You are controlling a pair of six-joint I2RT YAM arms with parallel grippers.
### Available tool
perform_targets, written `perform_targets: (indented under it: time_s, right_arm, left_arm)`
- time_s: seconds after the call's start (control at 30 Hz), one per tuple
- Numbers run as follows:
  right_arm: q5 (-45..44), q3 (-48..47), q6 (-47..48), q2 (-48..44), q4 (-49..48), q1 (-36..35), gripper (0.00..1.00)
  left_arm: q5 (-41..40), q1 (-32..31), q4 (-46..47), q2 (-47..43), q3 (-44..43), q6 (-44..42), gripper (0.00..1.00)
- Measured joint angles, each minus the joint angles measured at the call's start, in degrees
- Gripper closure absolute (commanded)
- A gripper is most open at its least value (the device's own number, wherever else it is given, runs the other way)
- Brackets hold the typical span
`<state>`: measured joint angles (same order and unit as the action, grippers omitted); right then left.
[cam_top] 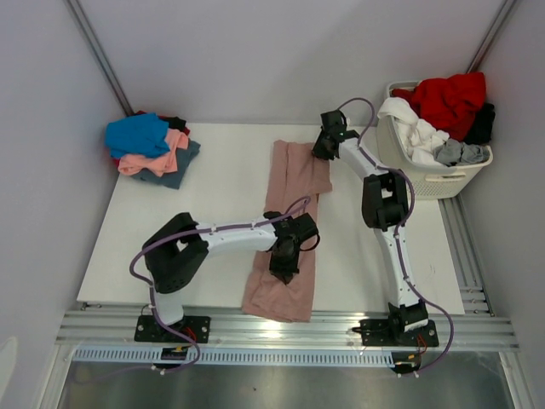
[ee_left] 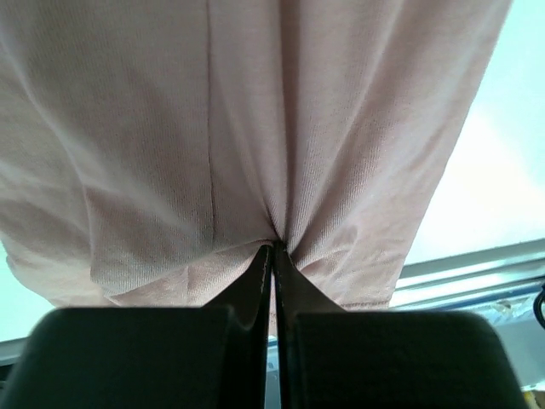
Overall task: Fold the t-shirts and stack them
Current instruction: Rotate the tshirt 90 degrees
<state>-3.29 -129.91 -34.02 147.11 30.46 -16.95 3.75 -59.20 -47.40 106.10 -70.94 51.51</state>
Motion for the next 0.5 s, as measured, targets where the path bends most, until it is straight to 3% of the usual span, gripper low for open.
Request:
perform_targets:
  time_s: [0.17,0.27,0.37,0.43,0.5]
  right_arm:
    - [0.09,0.22,2.62,0.07,-5.60,0.46,0.74]
    - [-1.07,6.67,5.40,-3.76,-11.08,0.52,0.64]
    - [-3.43,17.44,8.24,-11.52,-15.28,0.44,0.54]
    - [-5.27,21.44,9.68,-16.81,-15.78,0.24,0.52]
    - [-7.10,23.30,10.34,-21.99,-15.65,0.02,0.52]
  left_arm:
    - [-0.90,-2.54,-2.27,-1.99,-0.74,0.13,0.92]
    - [-4.31,-3.45,-4.79,-7.21,-0.72,0.76,0.85]
    - [-9.07,-3.15,-7.34,-14.27,-1.29,0.96,0.71]
    - [-12.00,-2.10,-8.48,-18.16,-2.75,0.74,0.57]
    - [-13.75,0.00,-8.22,-20.90,-3.93,0.44,0.53]
